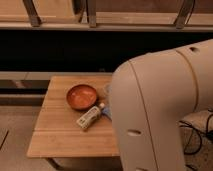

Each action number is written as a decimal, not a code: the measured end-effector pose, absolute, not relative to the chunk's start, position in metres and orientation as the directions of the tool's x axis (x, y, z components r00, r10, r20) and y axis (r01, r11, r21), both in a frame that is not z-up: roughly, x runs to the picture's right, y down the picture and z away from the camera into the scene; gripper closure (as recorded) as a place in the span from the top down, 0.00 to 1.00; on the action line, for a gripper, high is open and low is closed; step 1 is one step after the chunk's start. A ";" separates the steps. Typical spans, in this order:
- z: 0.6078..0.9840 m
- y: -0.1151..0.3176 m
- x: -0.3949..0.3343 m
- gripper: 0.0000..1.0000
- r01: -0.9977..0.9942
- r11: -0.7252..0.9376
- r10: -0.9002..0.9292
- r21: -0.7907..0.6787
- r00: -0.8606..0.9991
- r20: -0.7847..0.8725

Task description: Drag the pepper across the table

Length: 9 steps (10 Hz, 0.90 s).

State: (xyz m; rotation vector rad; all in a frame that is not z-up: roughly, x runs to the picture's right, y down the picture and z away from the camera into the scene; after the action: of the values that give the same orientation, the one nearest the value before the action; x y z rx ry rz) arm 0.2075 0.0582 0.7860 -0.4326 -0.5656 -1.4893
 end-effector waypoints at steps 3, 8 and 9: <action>0.799 0.076 0.207 0.80 0.992 0.079 -0.784 0.097 0.002 0.621; 0.814 0.120 0.225 0.80 0.998 0.030 -0.714 0.063 -0.023 0.700; 0.814 0.121 0.225 0.80 0.998 0.031 -0.713 0.062 -0.021 0.701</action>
State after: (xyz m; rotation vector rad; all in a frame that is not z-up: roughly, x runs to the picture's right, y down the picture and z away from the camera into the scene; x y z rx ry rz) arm 0.2251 0.1207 0.8138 -0.5518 -0.6624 -1.4782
